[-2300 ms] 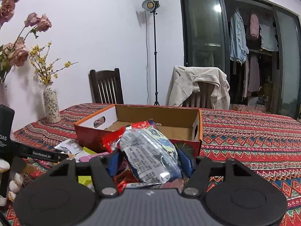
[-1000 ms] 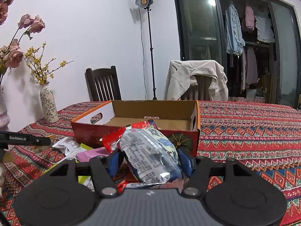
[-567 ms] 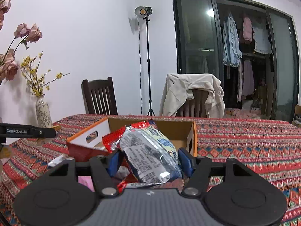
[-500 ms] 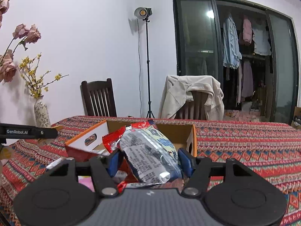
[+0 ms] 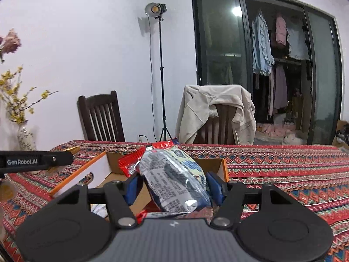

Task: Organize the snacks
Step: 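Carry both packets over the box and open both grippers to drop them, then withdraw both grippers from the box back toward the snack pile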

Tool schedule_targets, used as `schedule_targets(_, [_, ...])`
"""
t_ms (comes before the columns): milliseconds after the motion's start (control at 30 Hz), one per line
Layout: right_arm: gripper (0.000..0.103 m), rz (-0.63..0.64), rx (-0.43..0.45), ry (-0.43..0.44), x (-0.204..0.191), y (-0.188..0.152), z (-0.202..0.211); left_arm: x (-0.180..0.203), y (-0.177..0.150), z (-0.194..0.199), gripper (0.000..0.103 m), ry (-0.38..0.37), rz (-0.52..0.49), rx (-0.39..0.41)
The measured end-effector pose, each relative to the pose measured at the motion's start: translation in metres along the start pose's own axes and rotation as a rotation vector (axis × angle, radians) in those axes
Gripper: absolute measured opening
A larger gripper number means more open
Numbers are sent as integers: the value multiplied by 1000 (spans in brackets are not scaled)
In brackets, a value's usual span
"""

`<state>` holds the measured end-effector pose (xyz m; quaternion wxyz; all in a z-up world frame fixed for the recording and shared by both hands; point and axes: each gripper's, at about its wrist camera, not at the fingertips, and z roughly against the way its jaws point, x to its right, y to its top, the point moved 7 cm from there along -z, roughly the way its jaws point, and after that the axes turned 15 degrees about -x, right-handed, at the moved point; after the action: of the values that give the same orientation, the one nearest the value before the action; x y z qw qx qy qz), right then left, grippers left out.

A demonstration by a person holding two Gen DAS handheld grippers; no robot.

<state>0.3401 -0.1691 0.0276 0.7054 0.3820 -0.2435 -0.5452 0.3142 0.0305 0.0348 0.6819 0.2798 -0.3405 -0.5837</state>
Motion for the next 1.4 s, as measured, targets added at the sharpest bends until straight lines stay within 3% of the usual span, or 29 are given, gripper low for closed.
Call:
schedule_targets(133, [63,-20,-13,-17,3,4,-29,0,3,-27,43,45,7,5])
schedule_targets(333, [63,-35,-39,-20,11,-9,-56,-3,-14,-60,43,26,-4,-37])
schedule_targets(600, [63,-4,-38,-28,8,-16,-60,-6,-22,-67,44,27,-21,-36])
schedule_targets(700, [67,3,-38,-27,6,-16,-60,-5,-23,-63,55,30,-19,-10])
schedule_targets(767, [72,1,-36,-34,7,-16,-58,-5,-22,-58,74,38,-15,13])
schedule_targets(867, [92,-15,-27,-30,10,-16,-56,-8,-22,-50,99,56,10,44])
schedule_targets(900, [97,-22,-21,-29,12,-16,-54,-9,-21,-47,102,61,17,54])
schedule_targets(1000, [103,-39,-14,-26,15,-16,-51,-11,-18,-42,103,75,34,65])
schedule_targets(1400, [103,-46,-7,-18,18,-17,-37,-14,-13,-20,103,75,49,68])
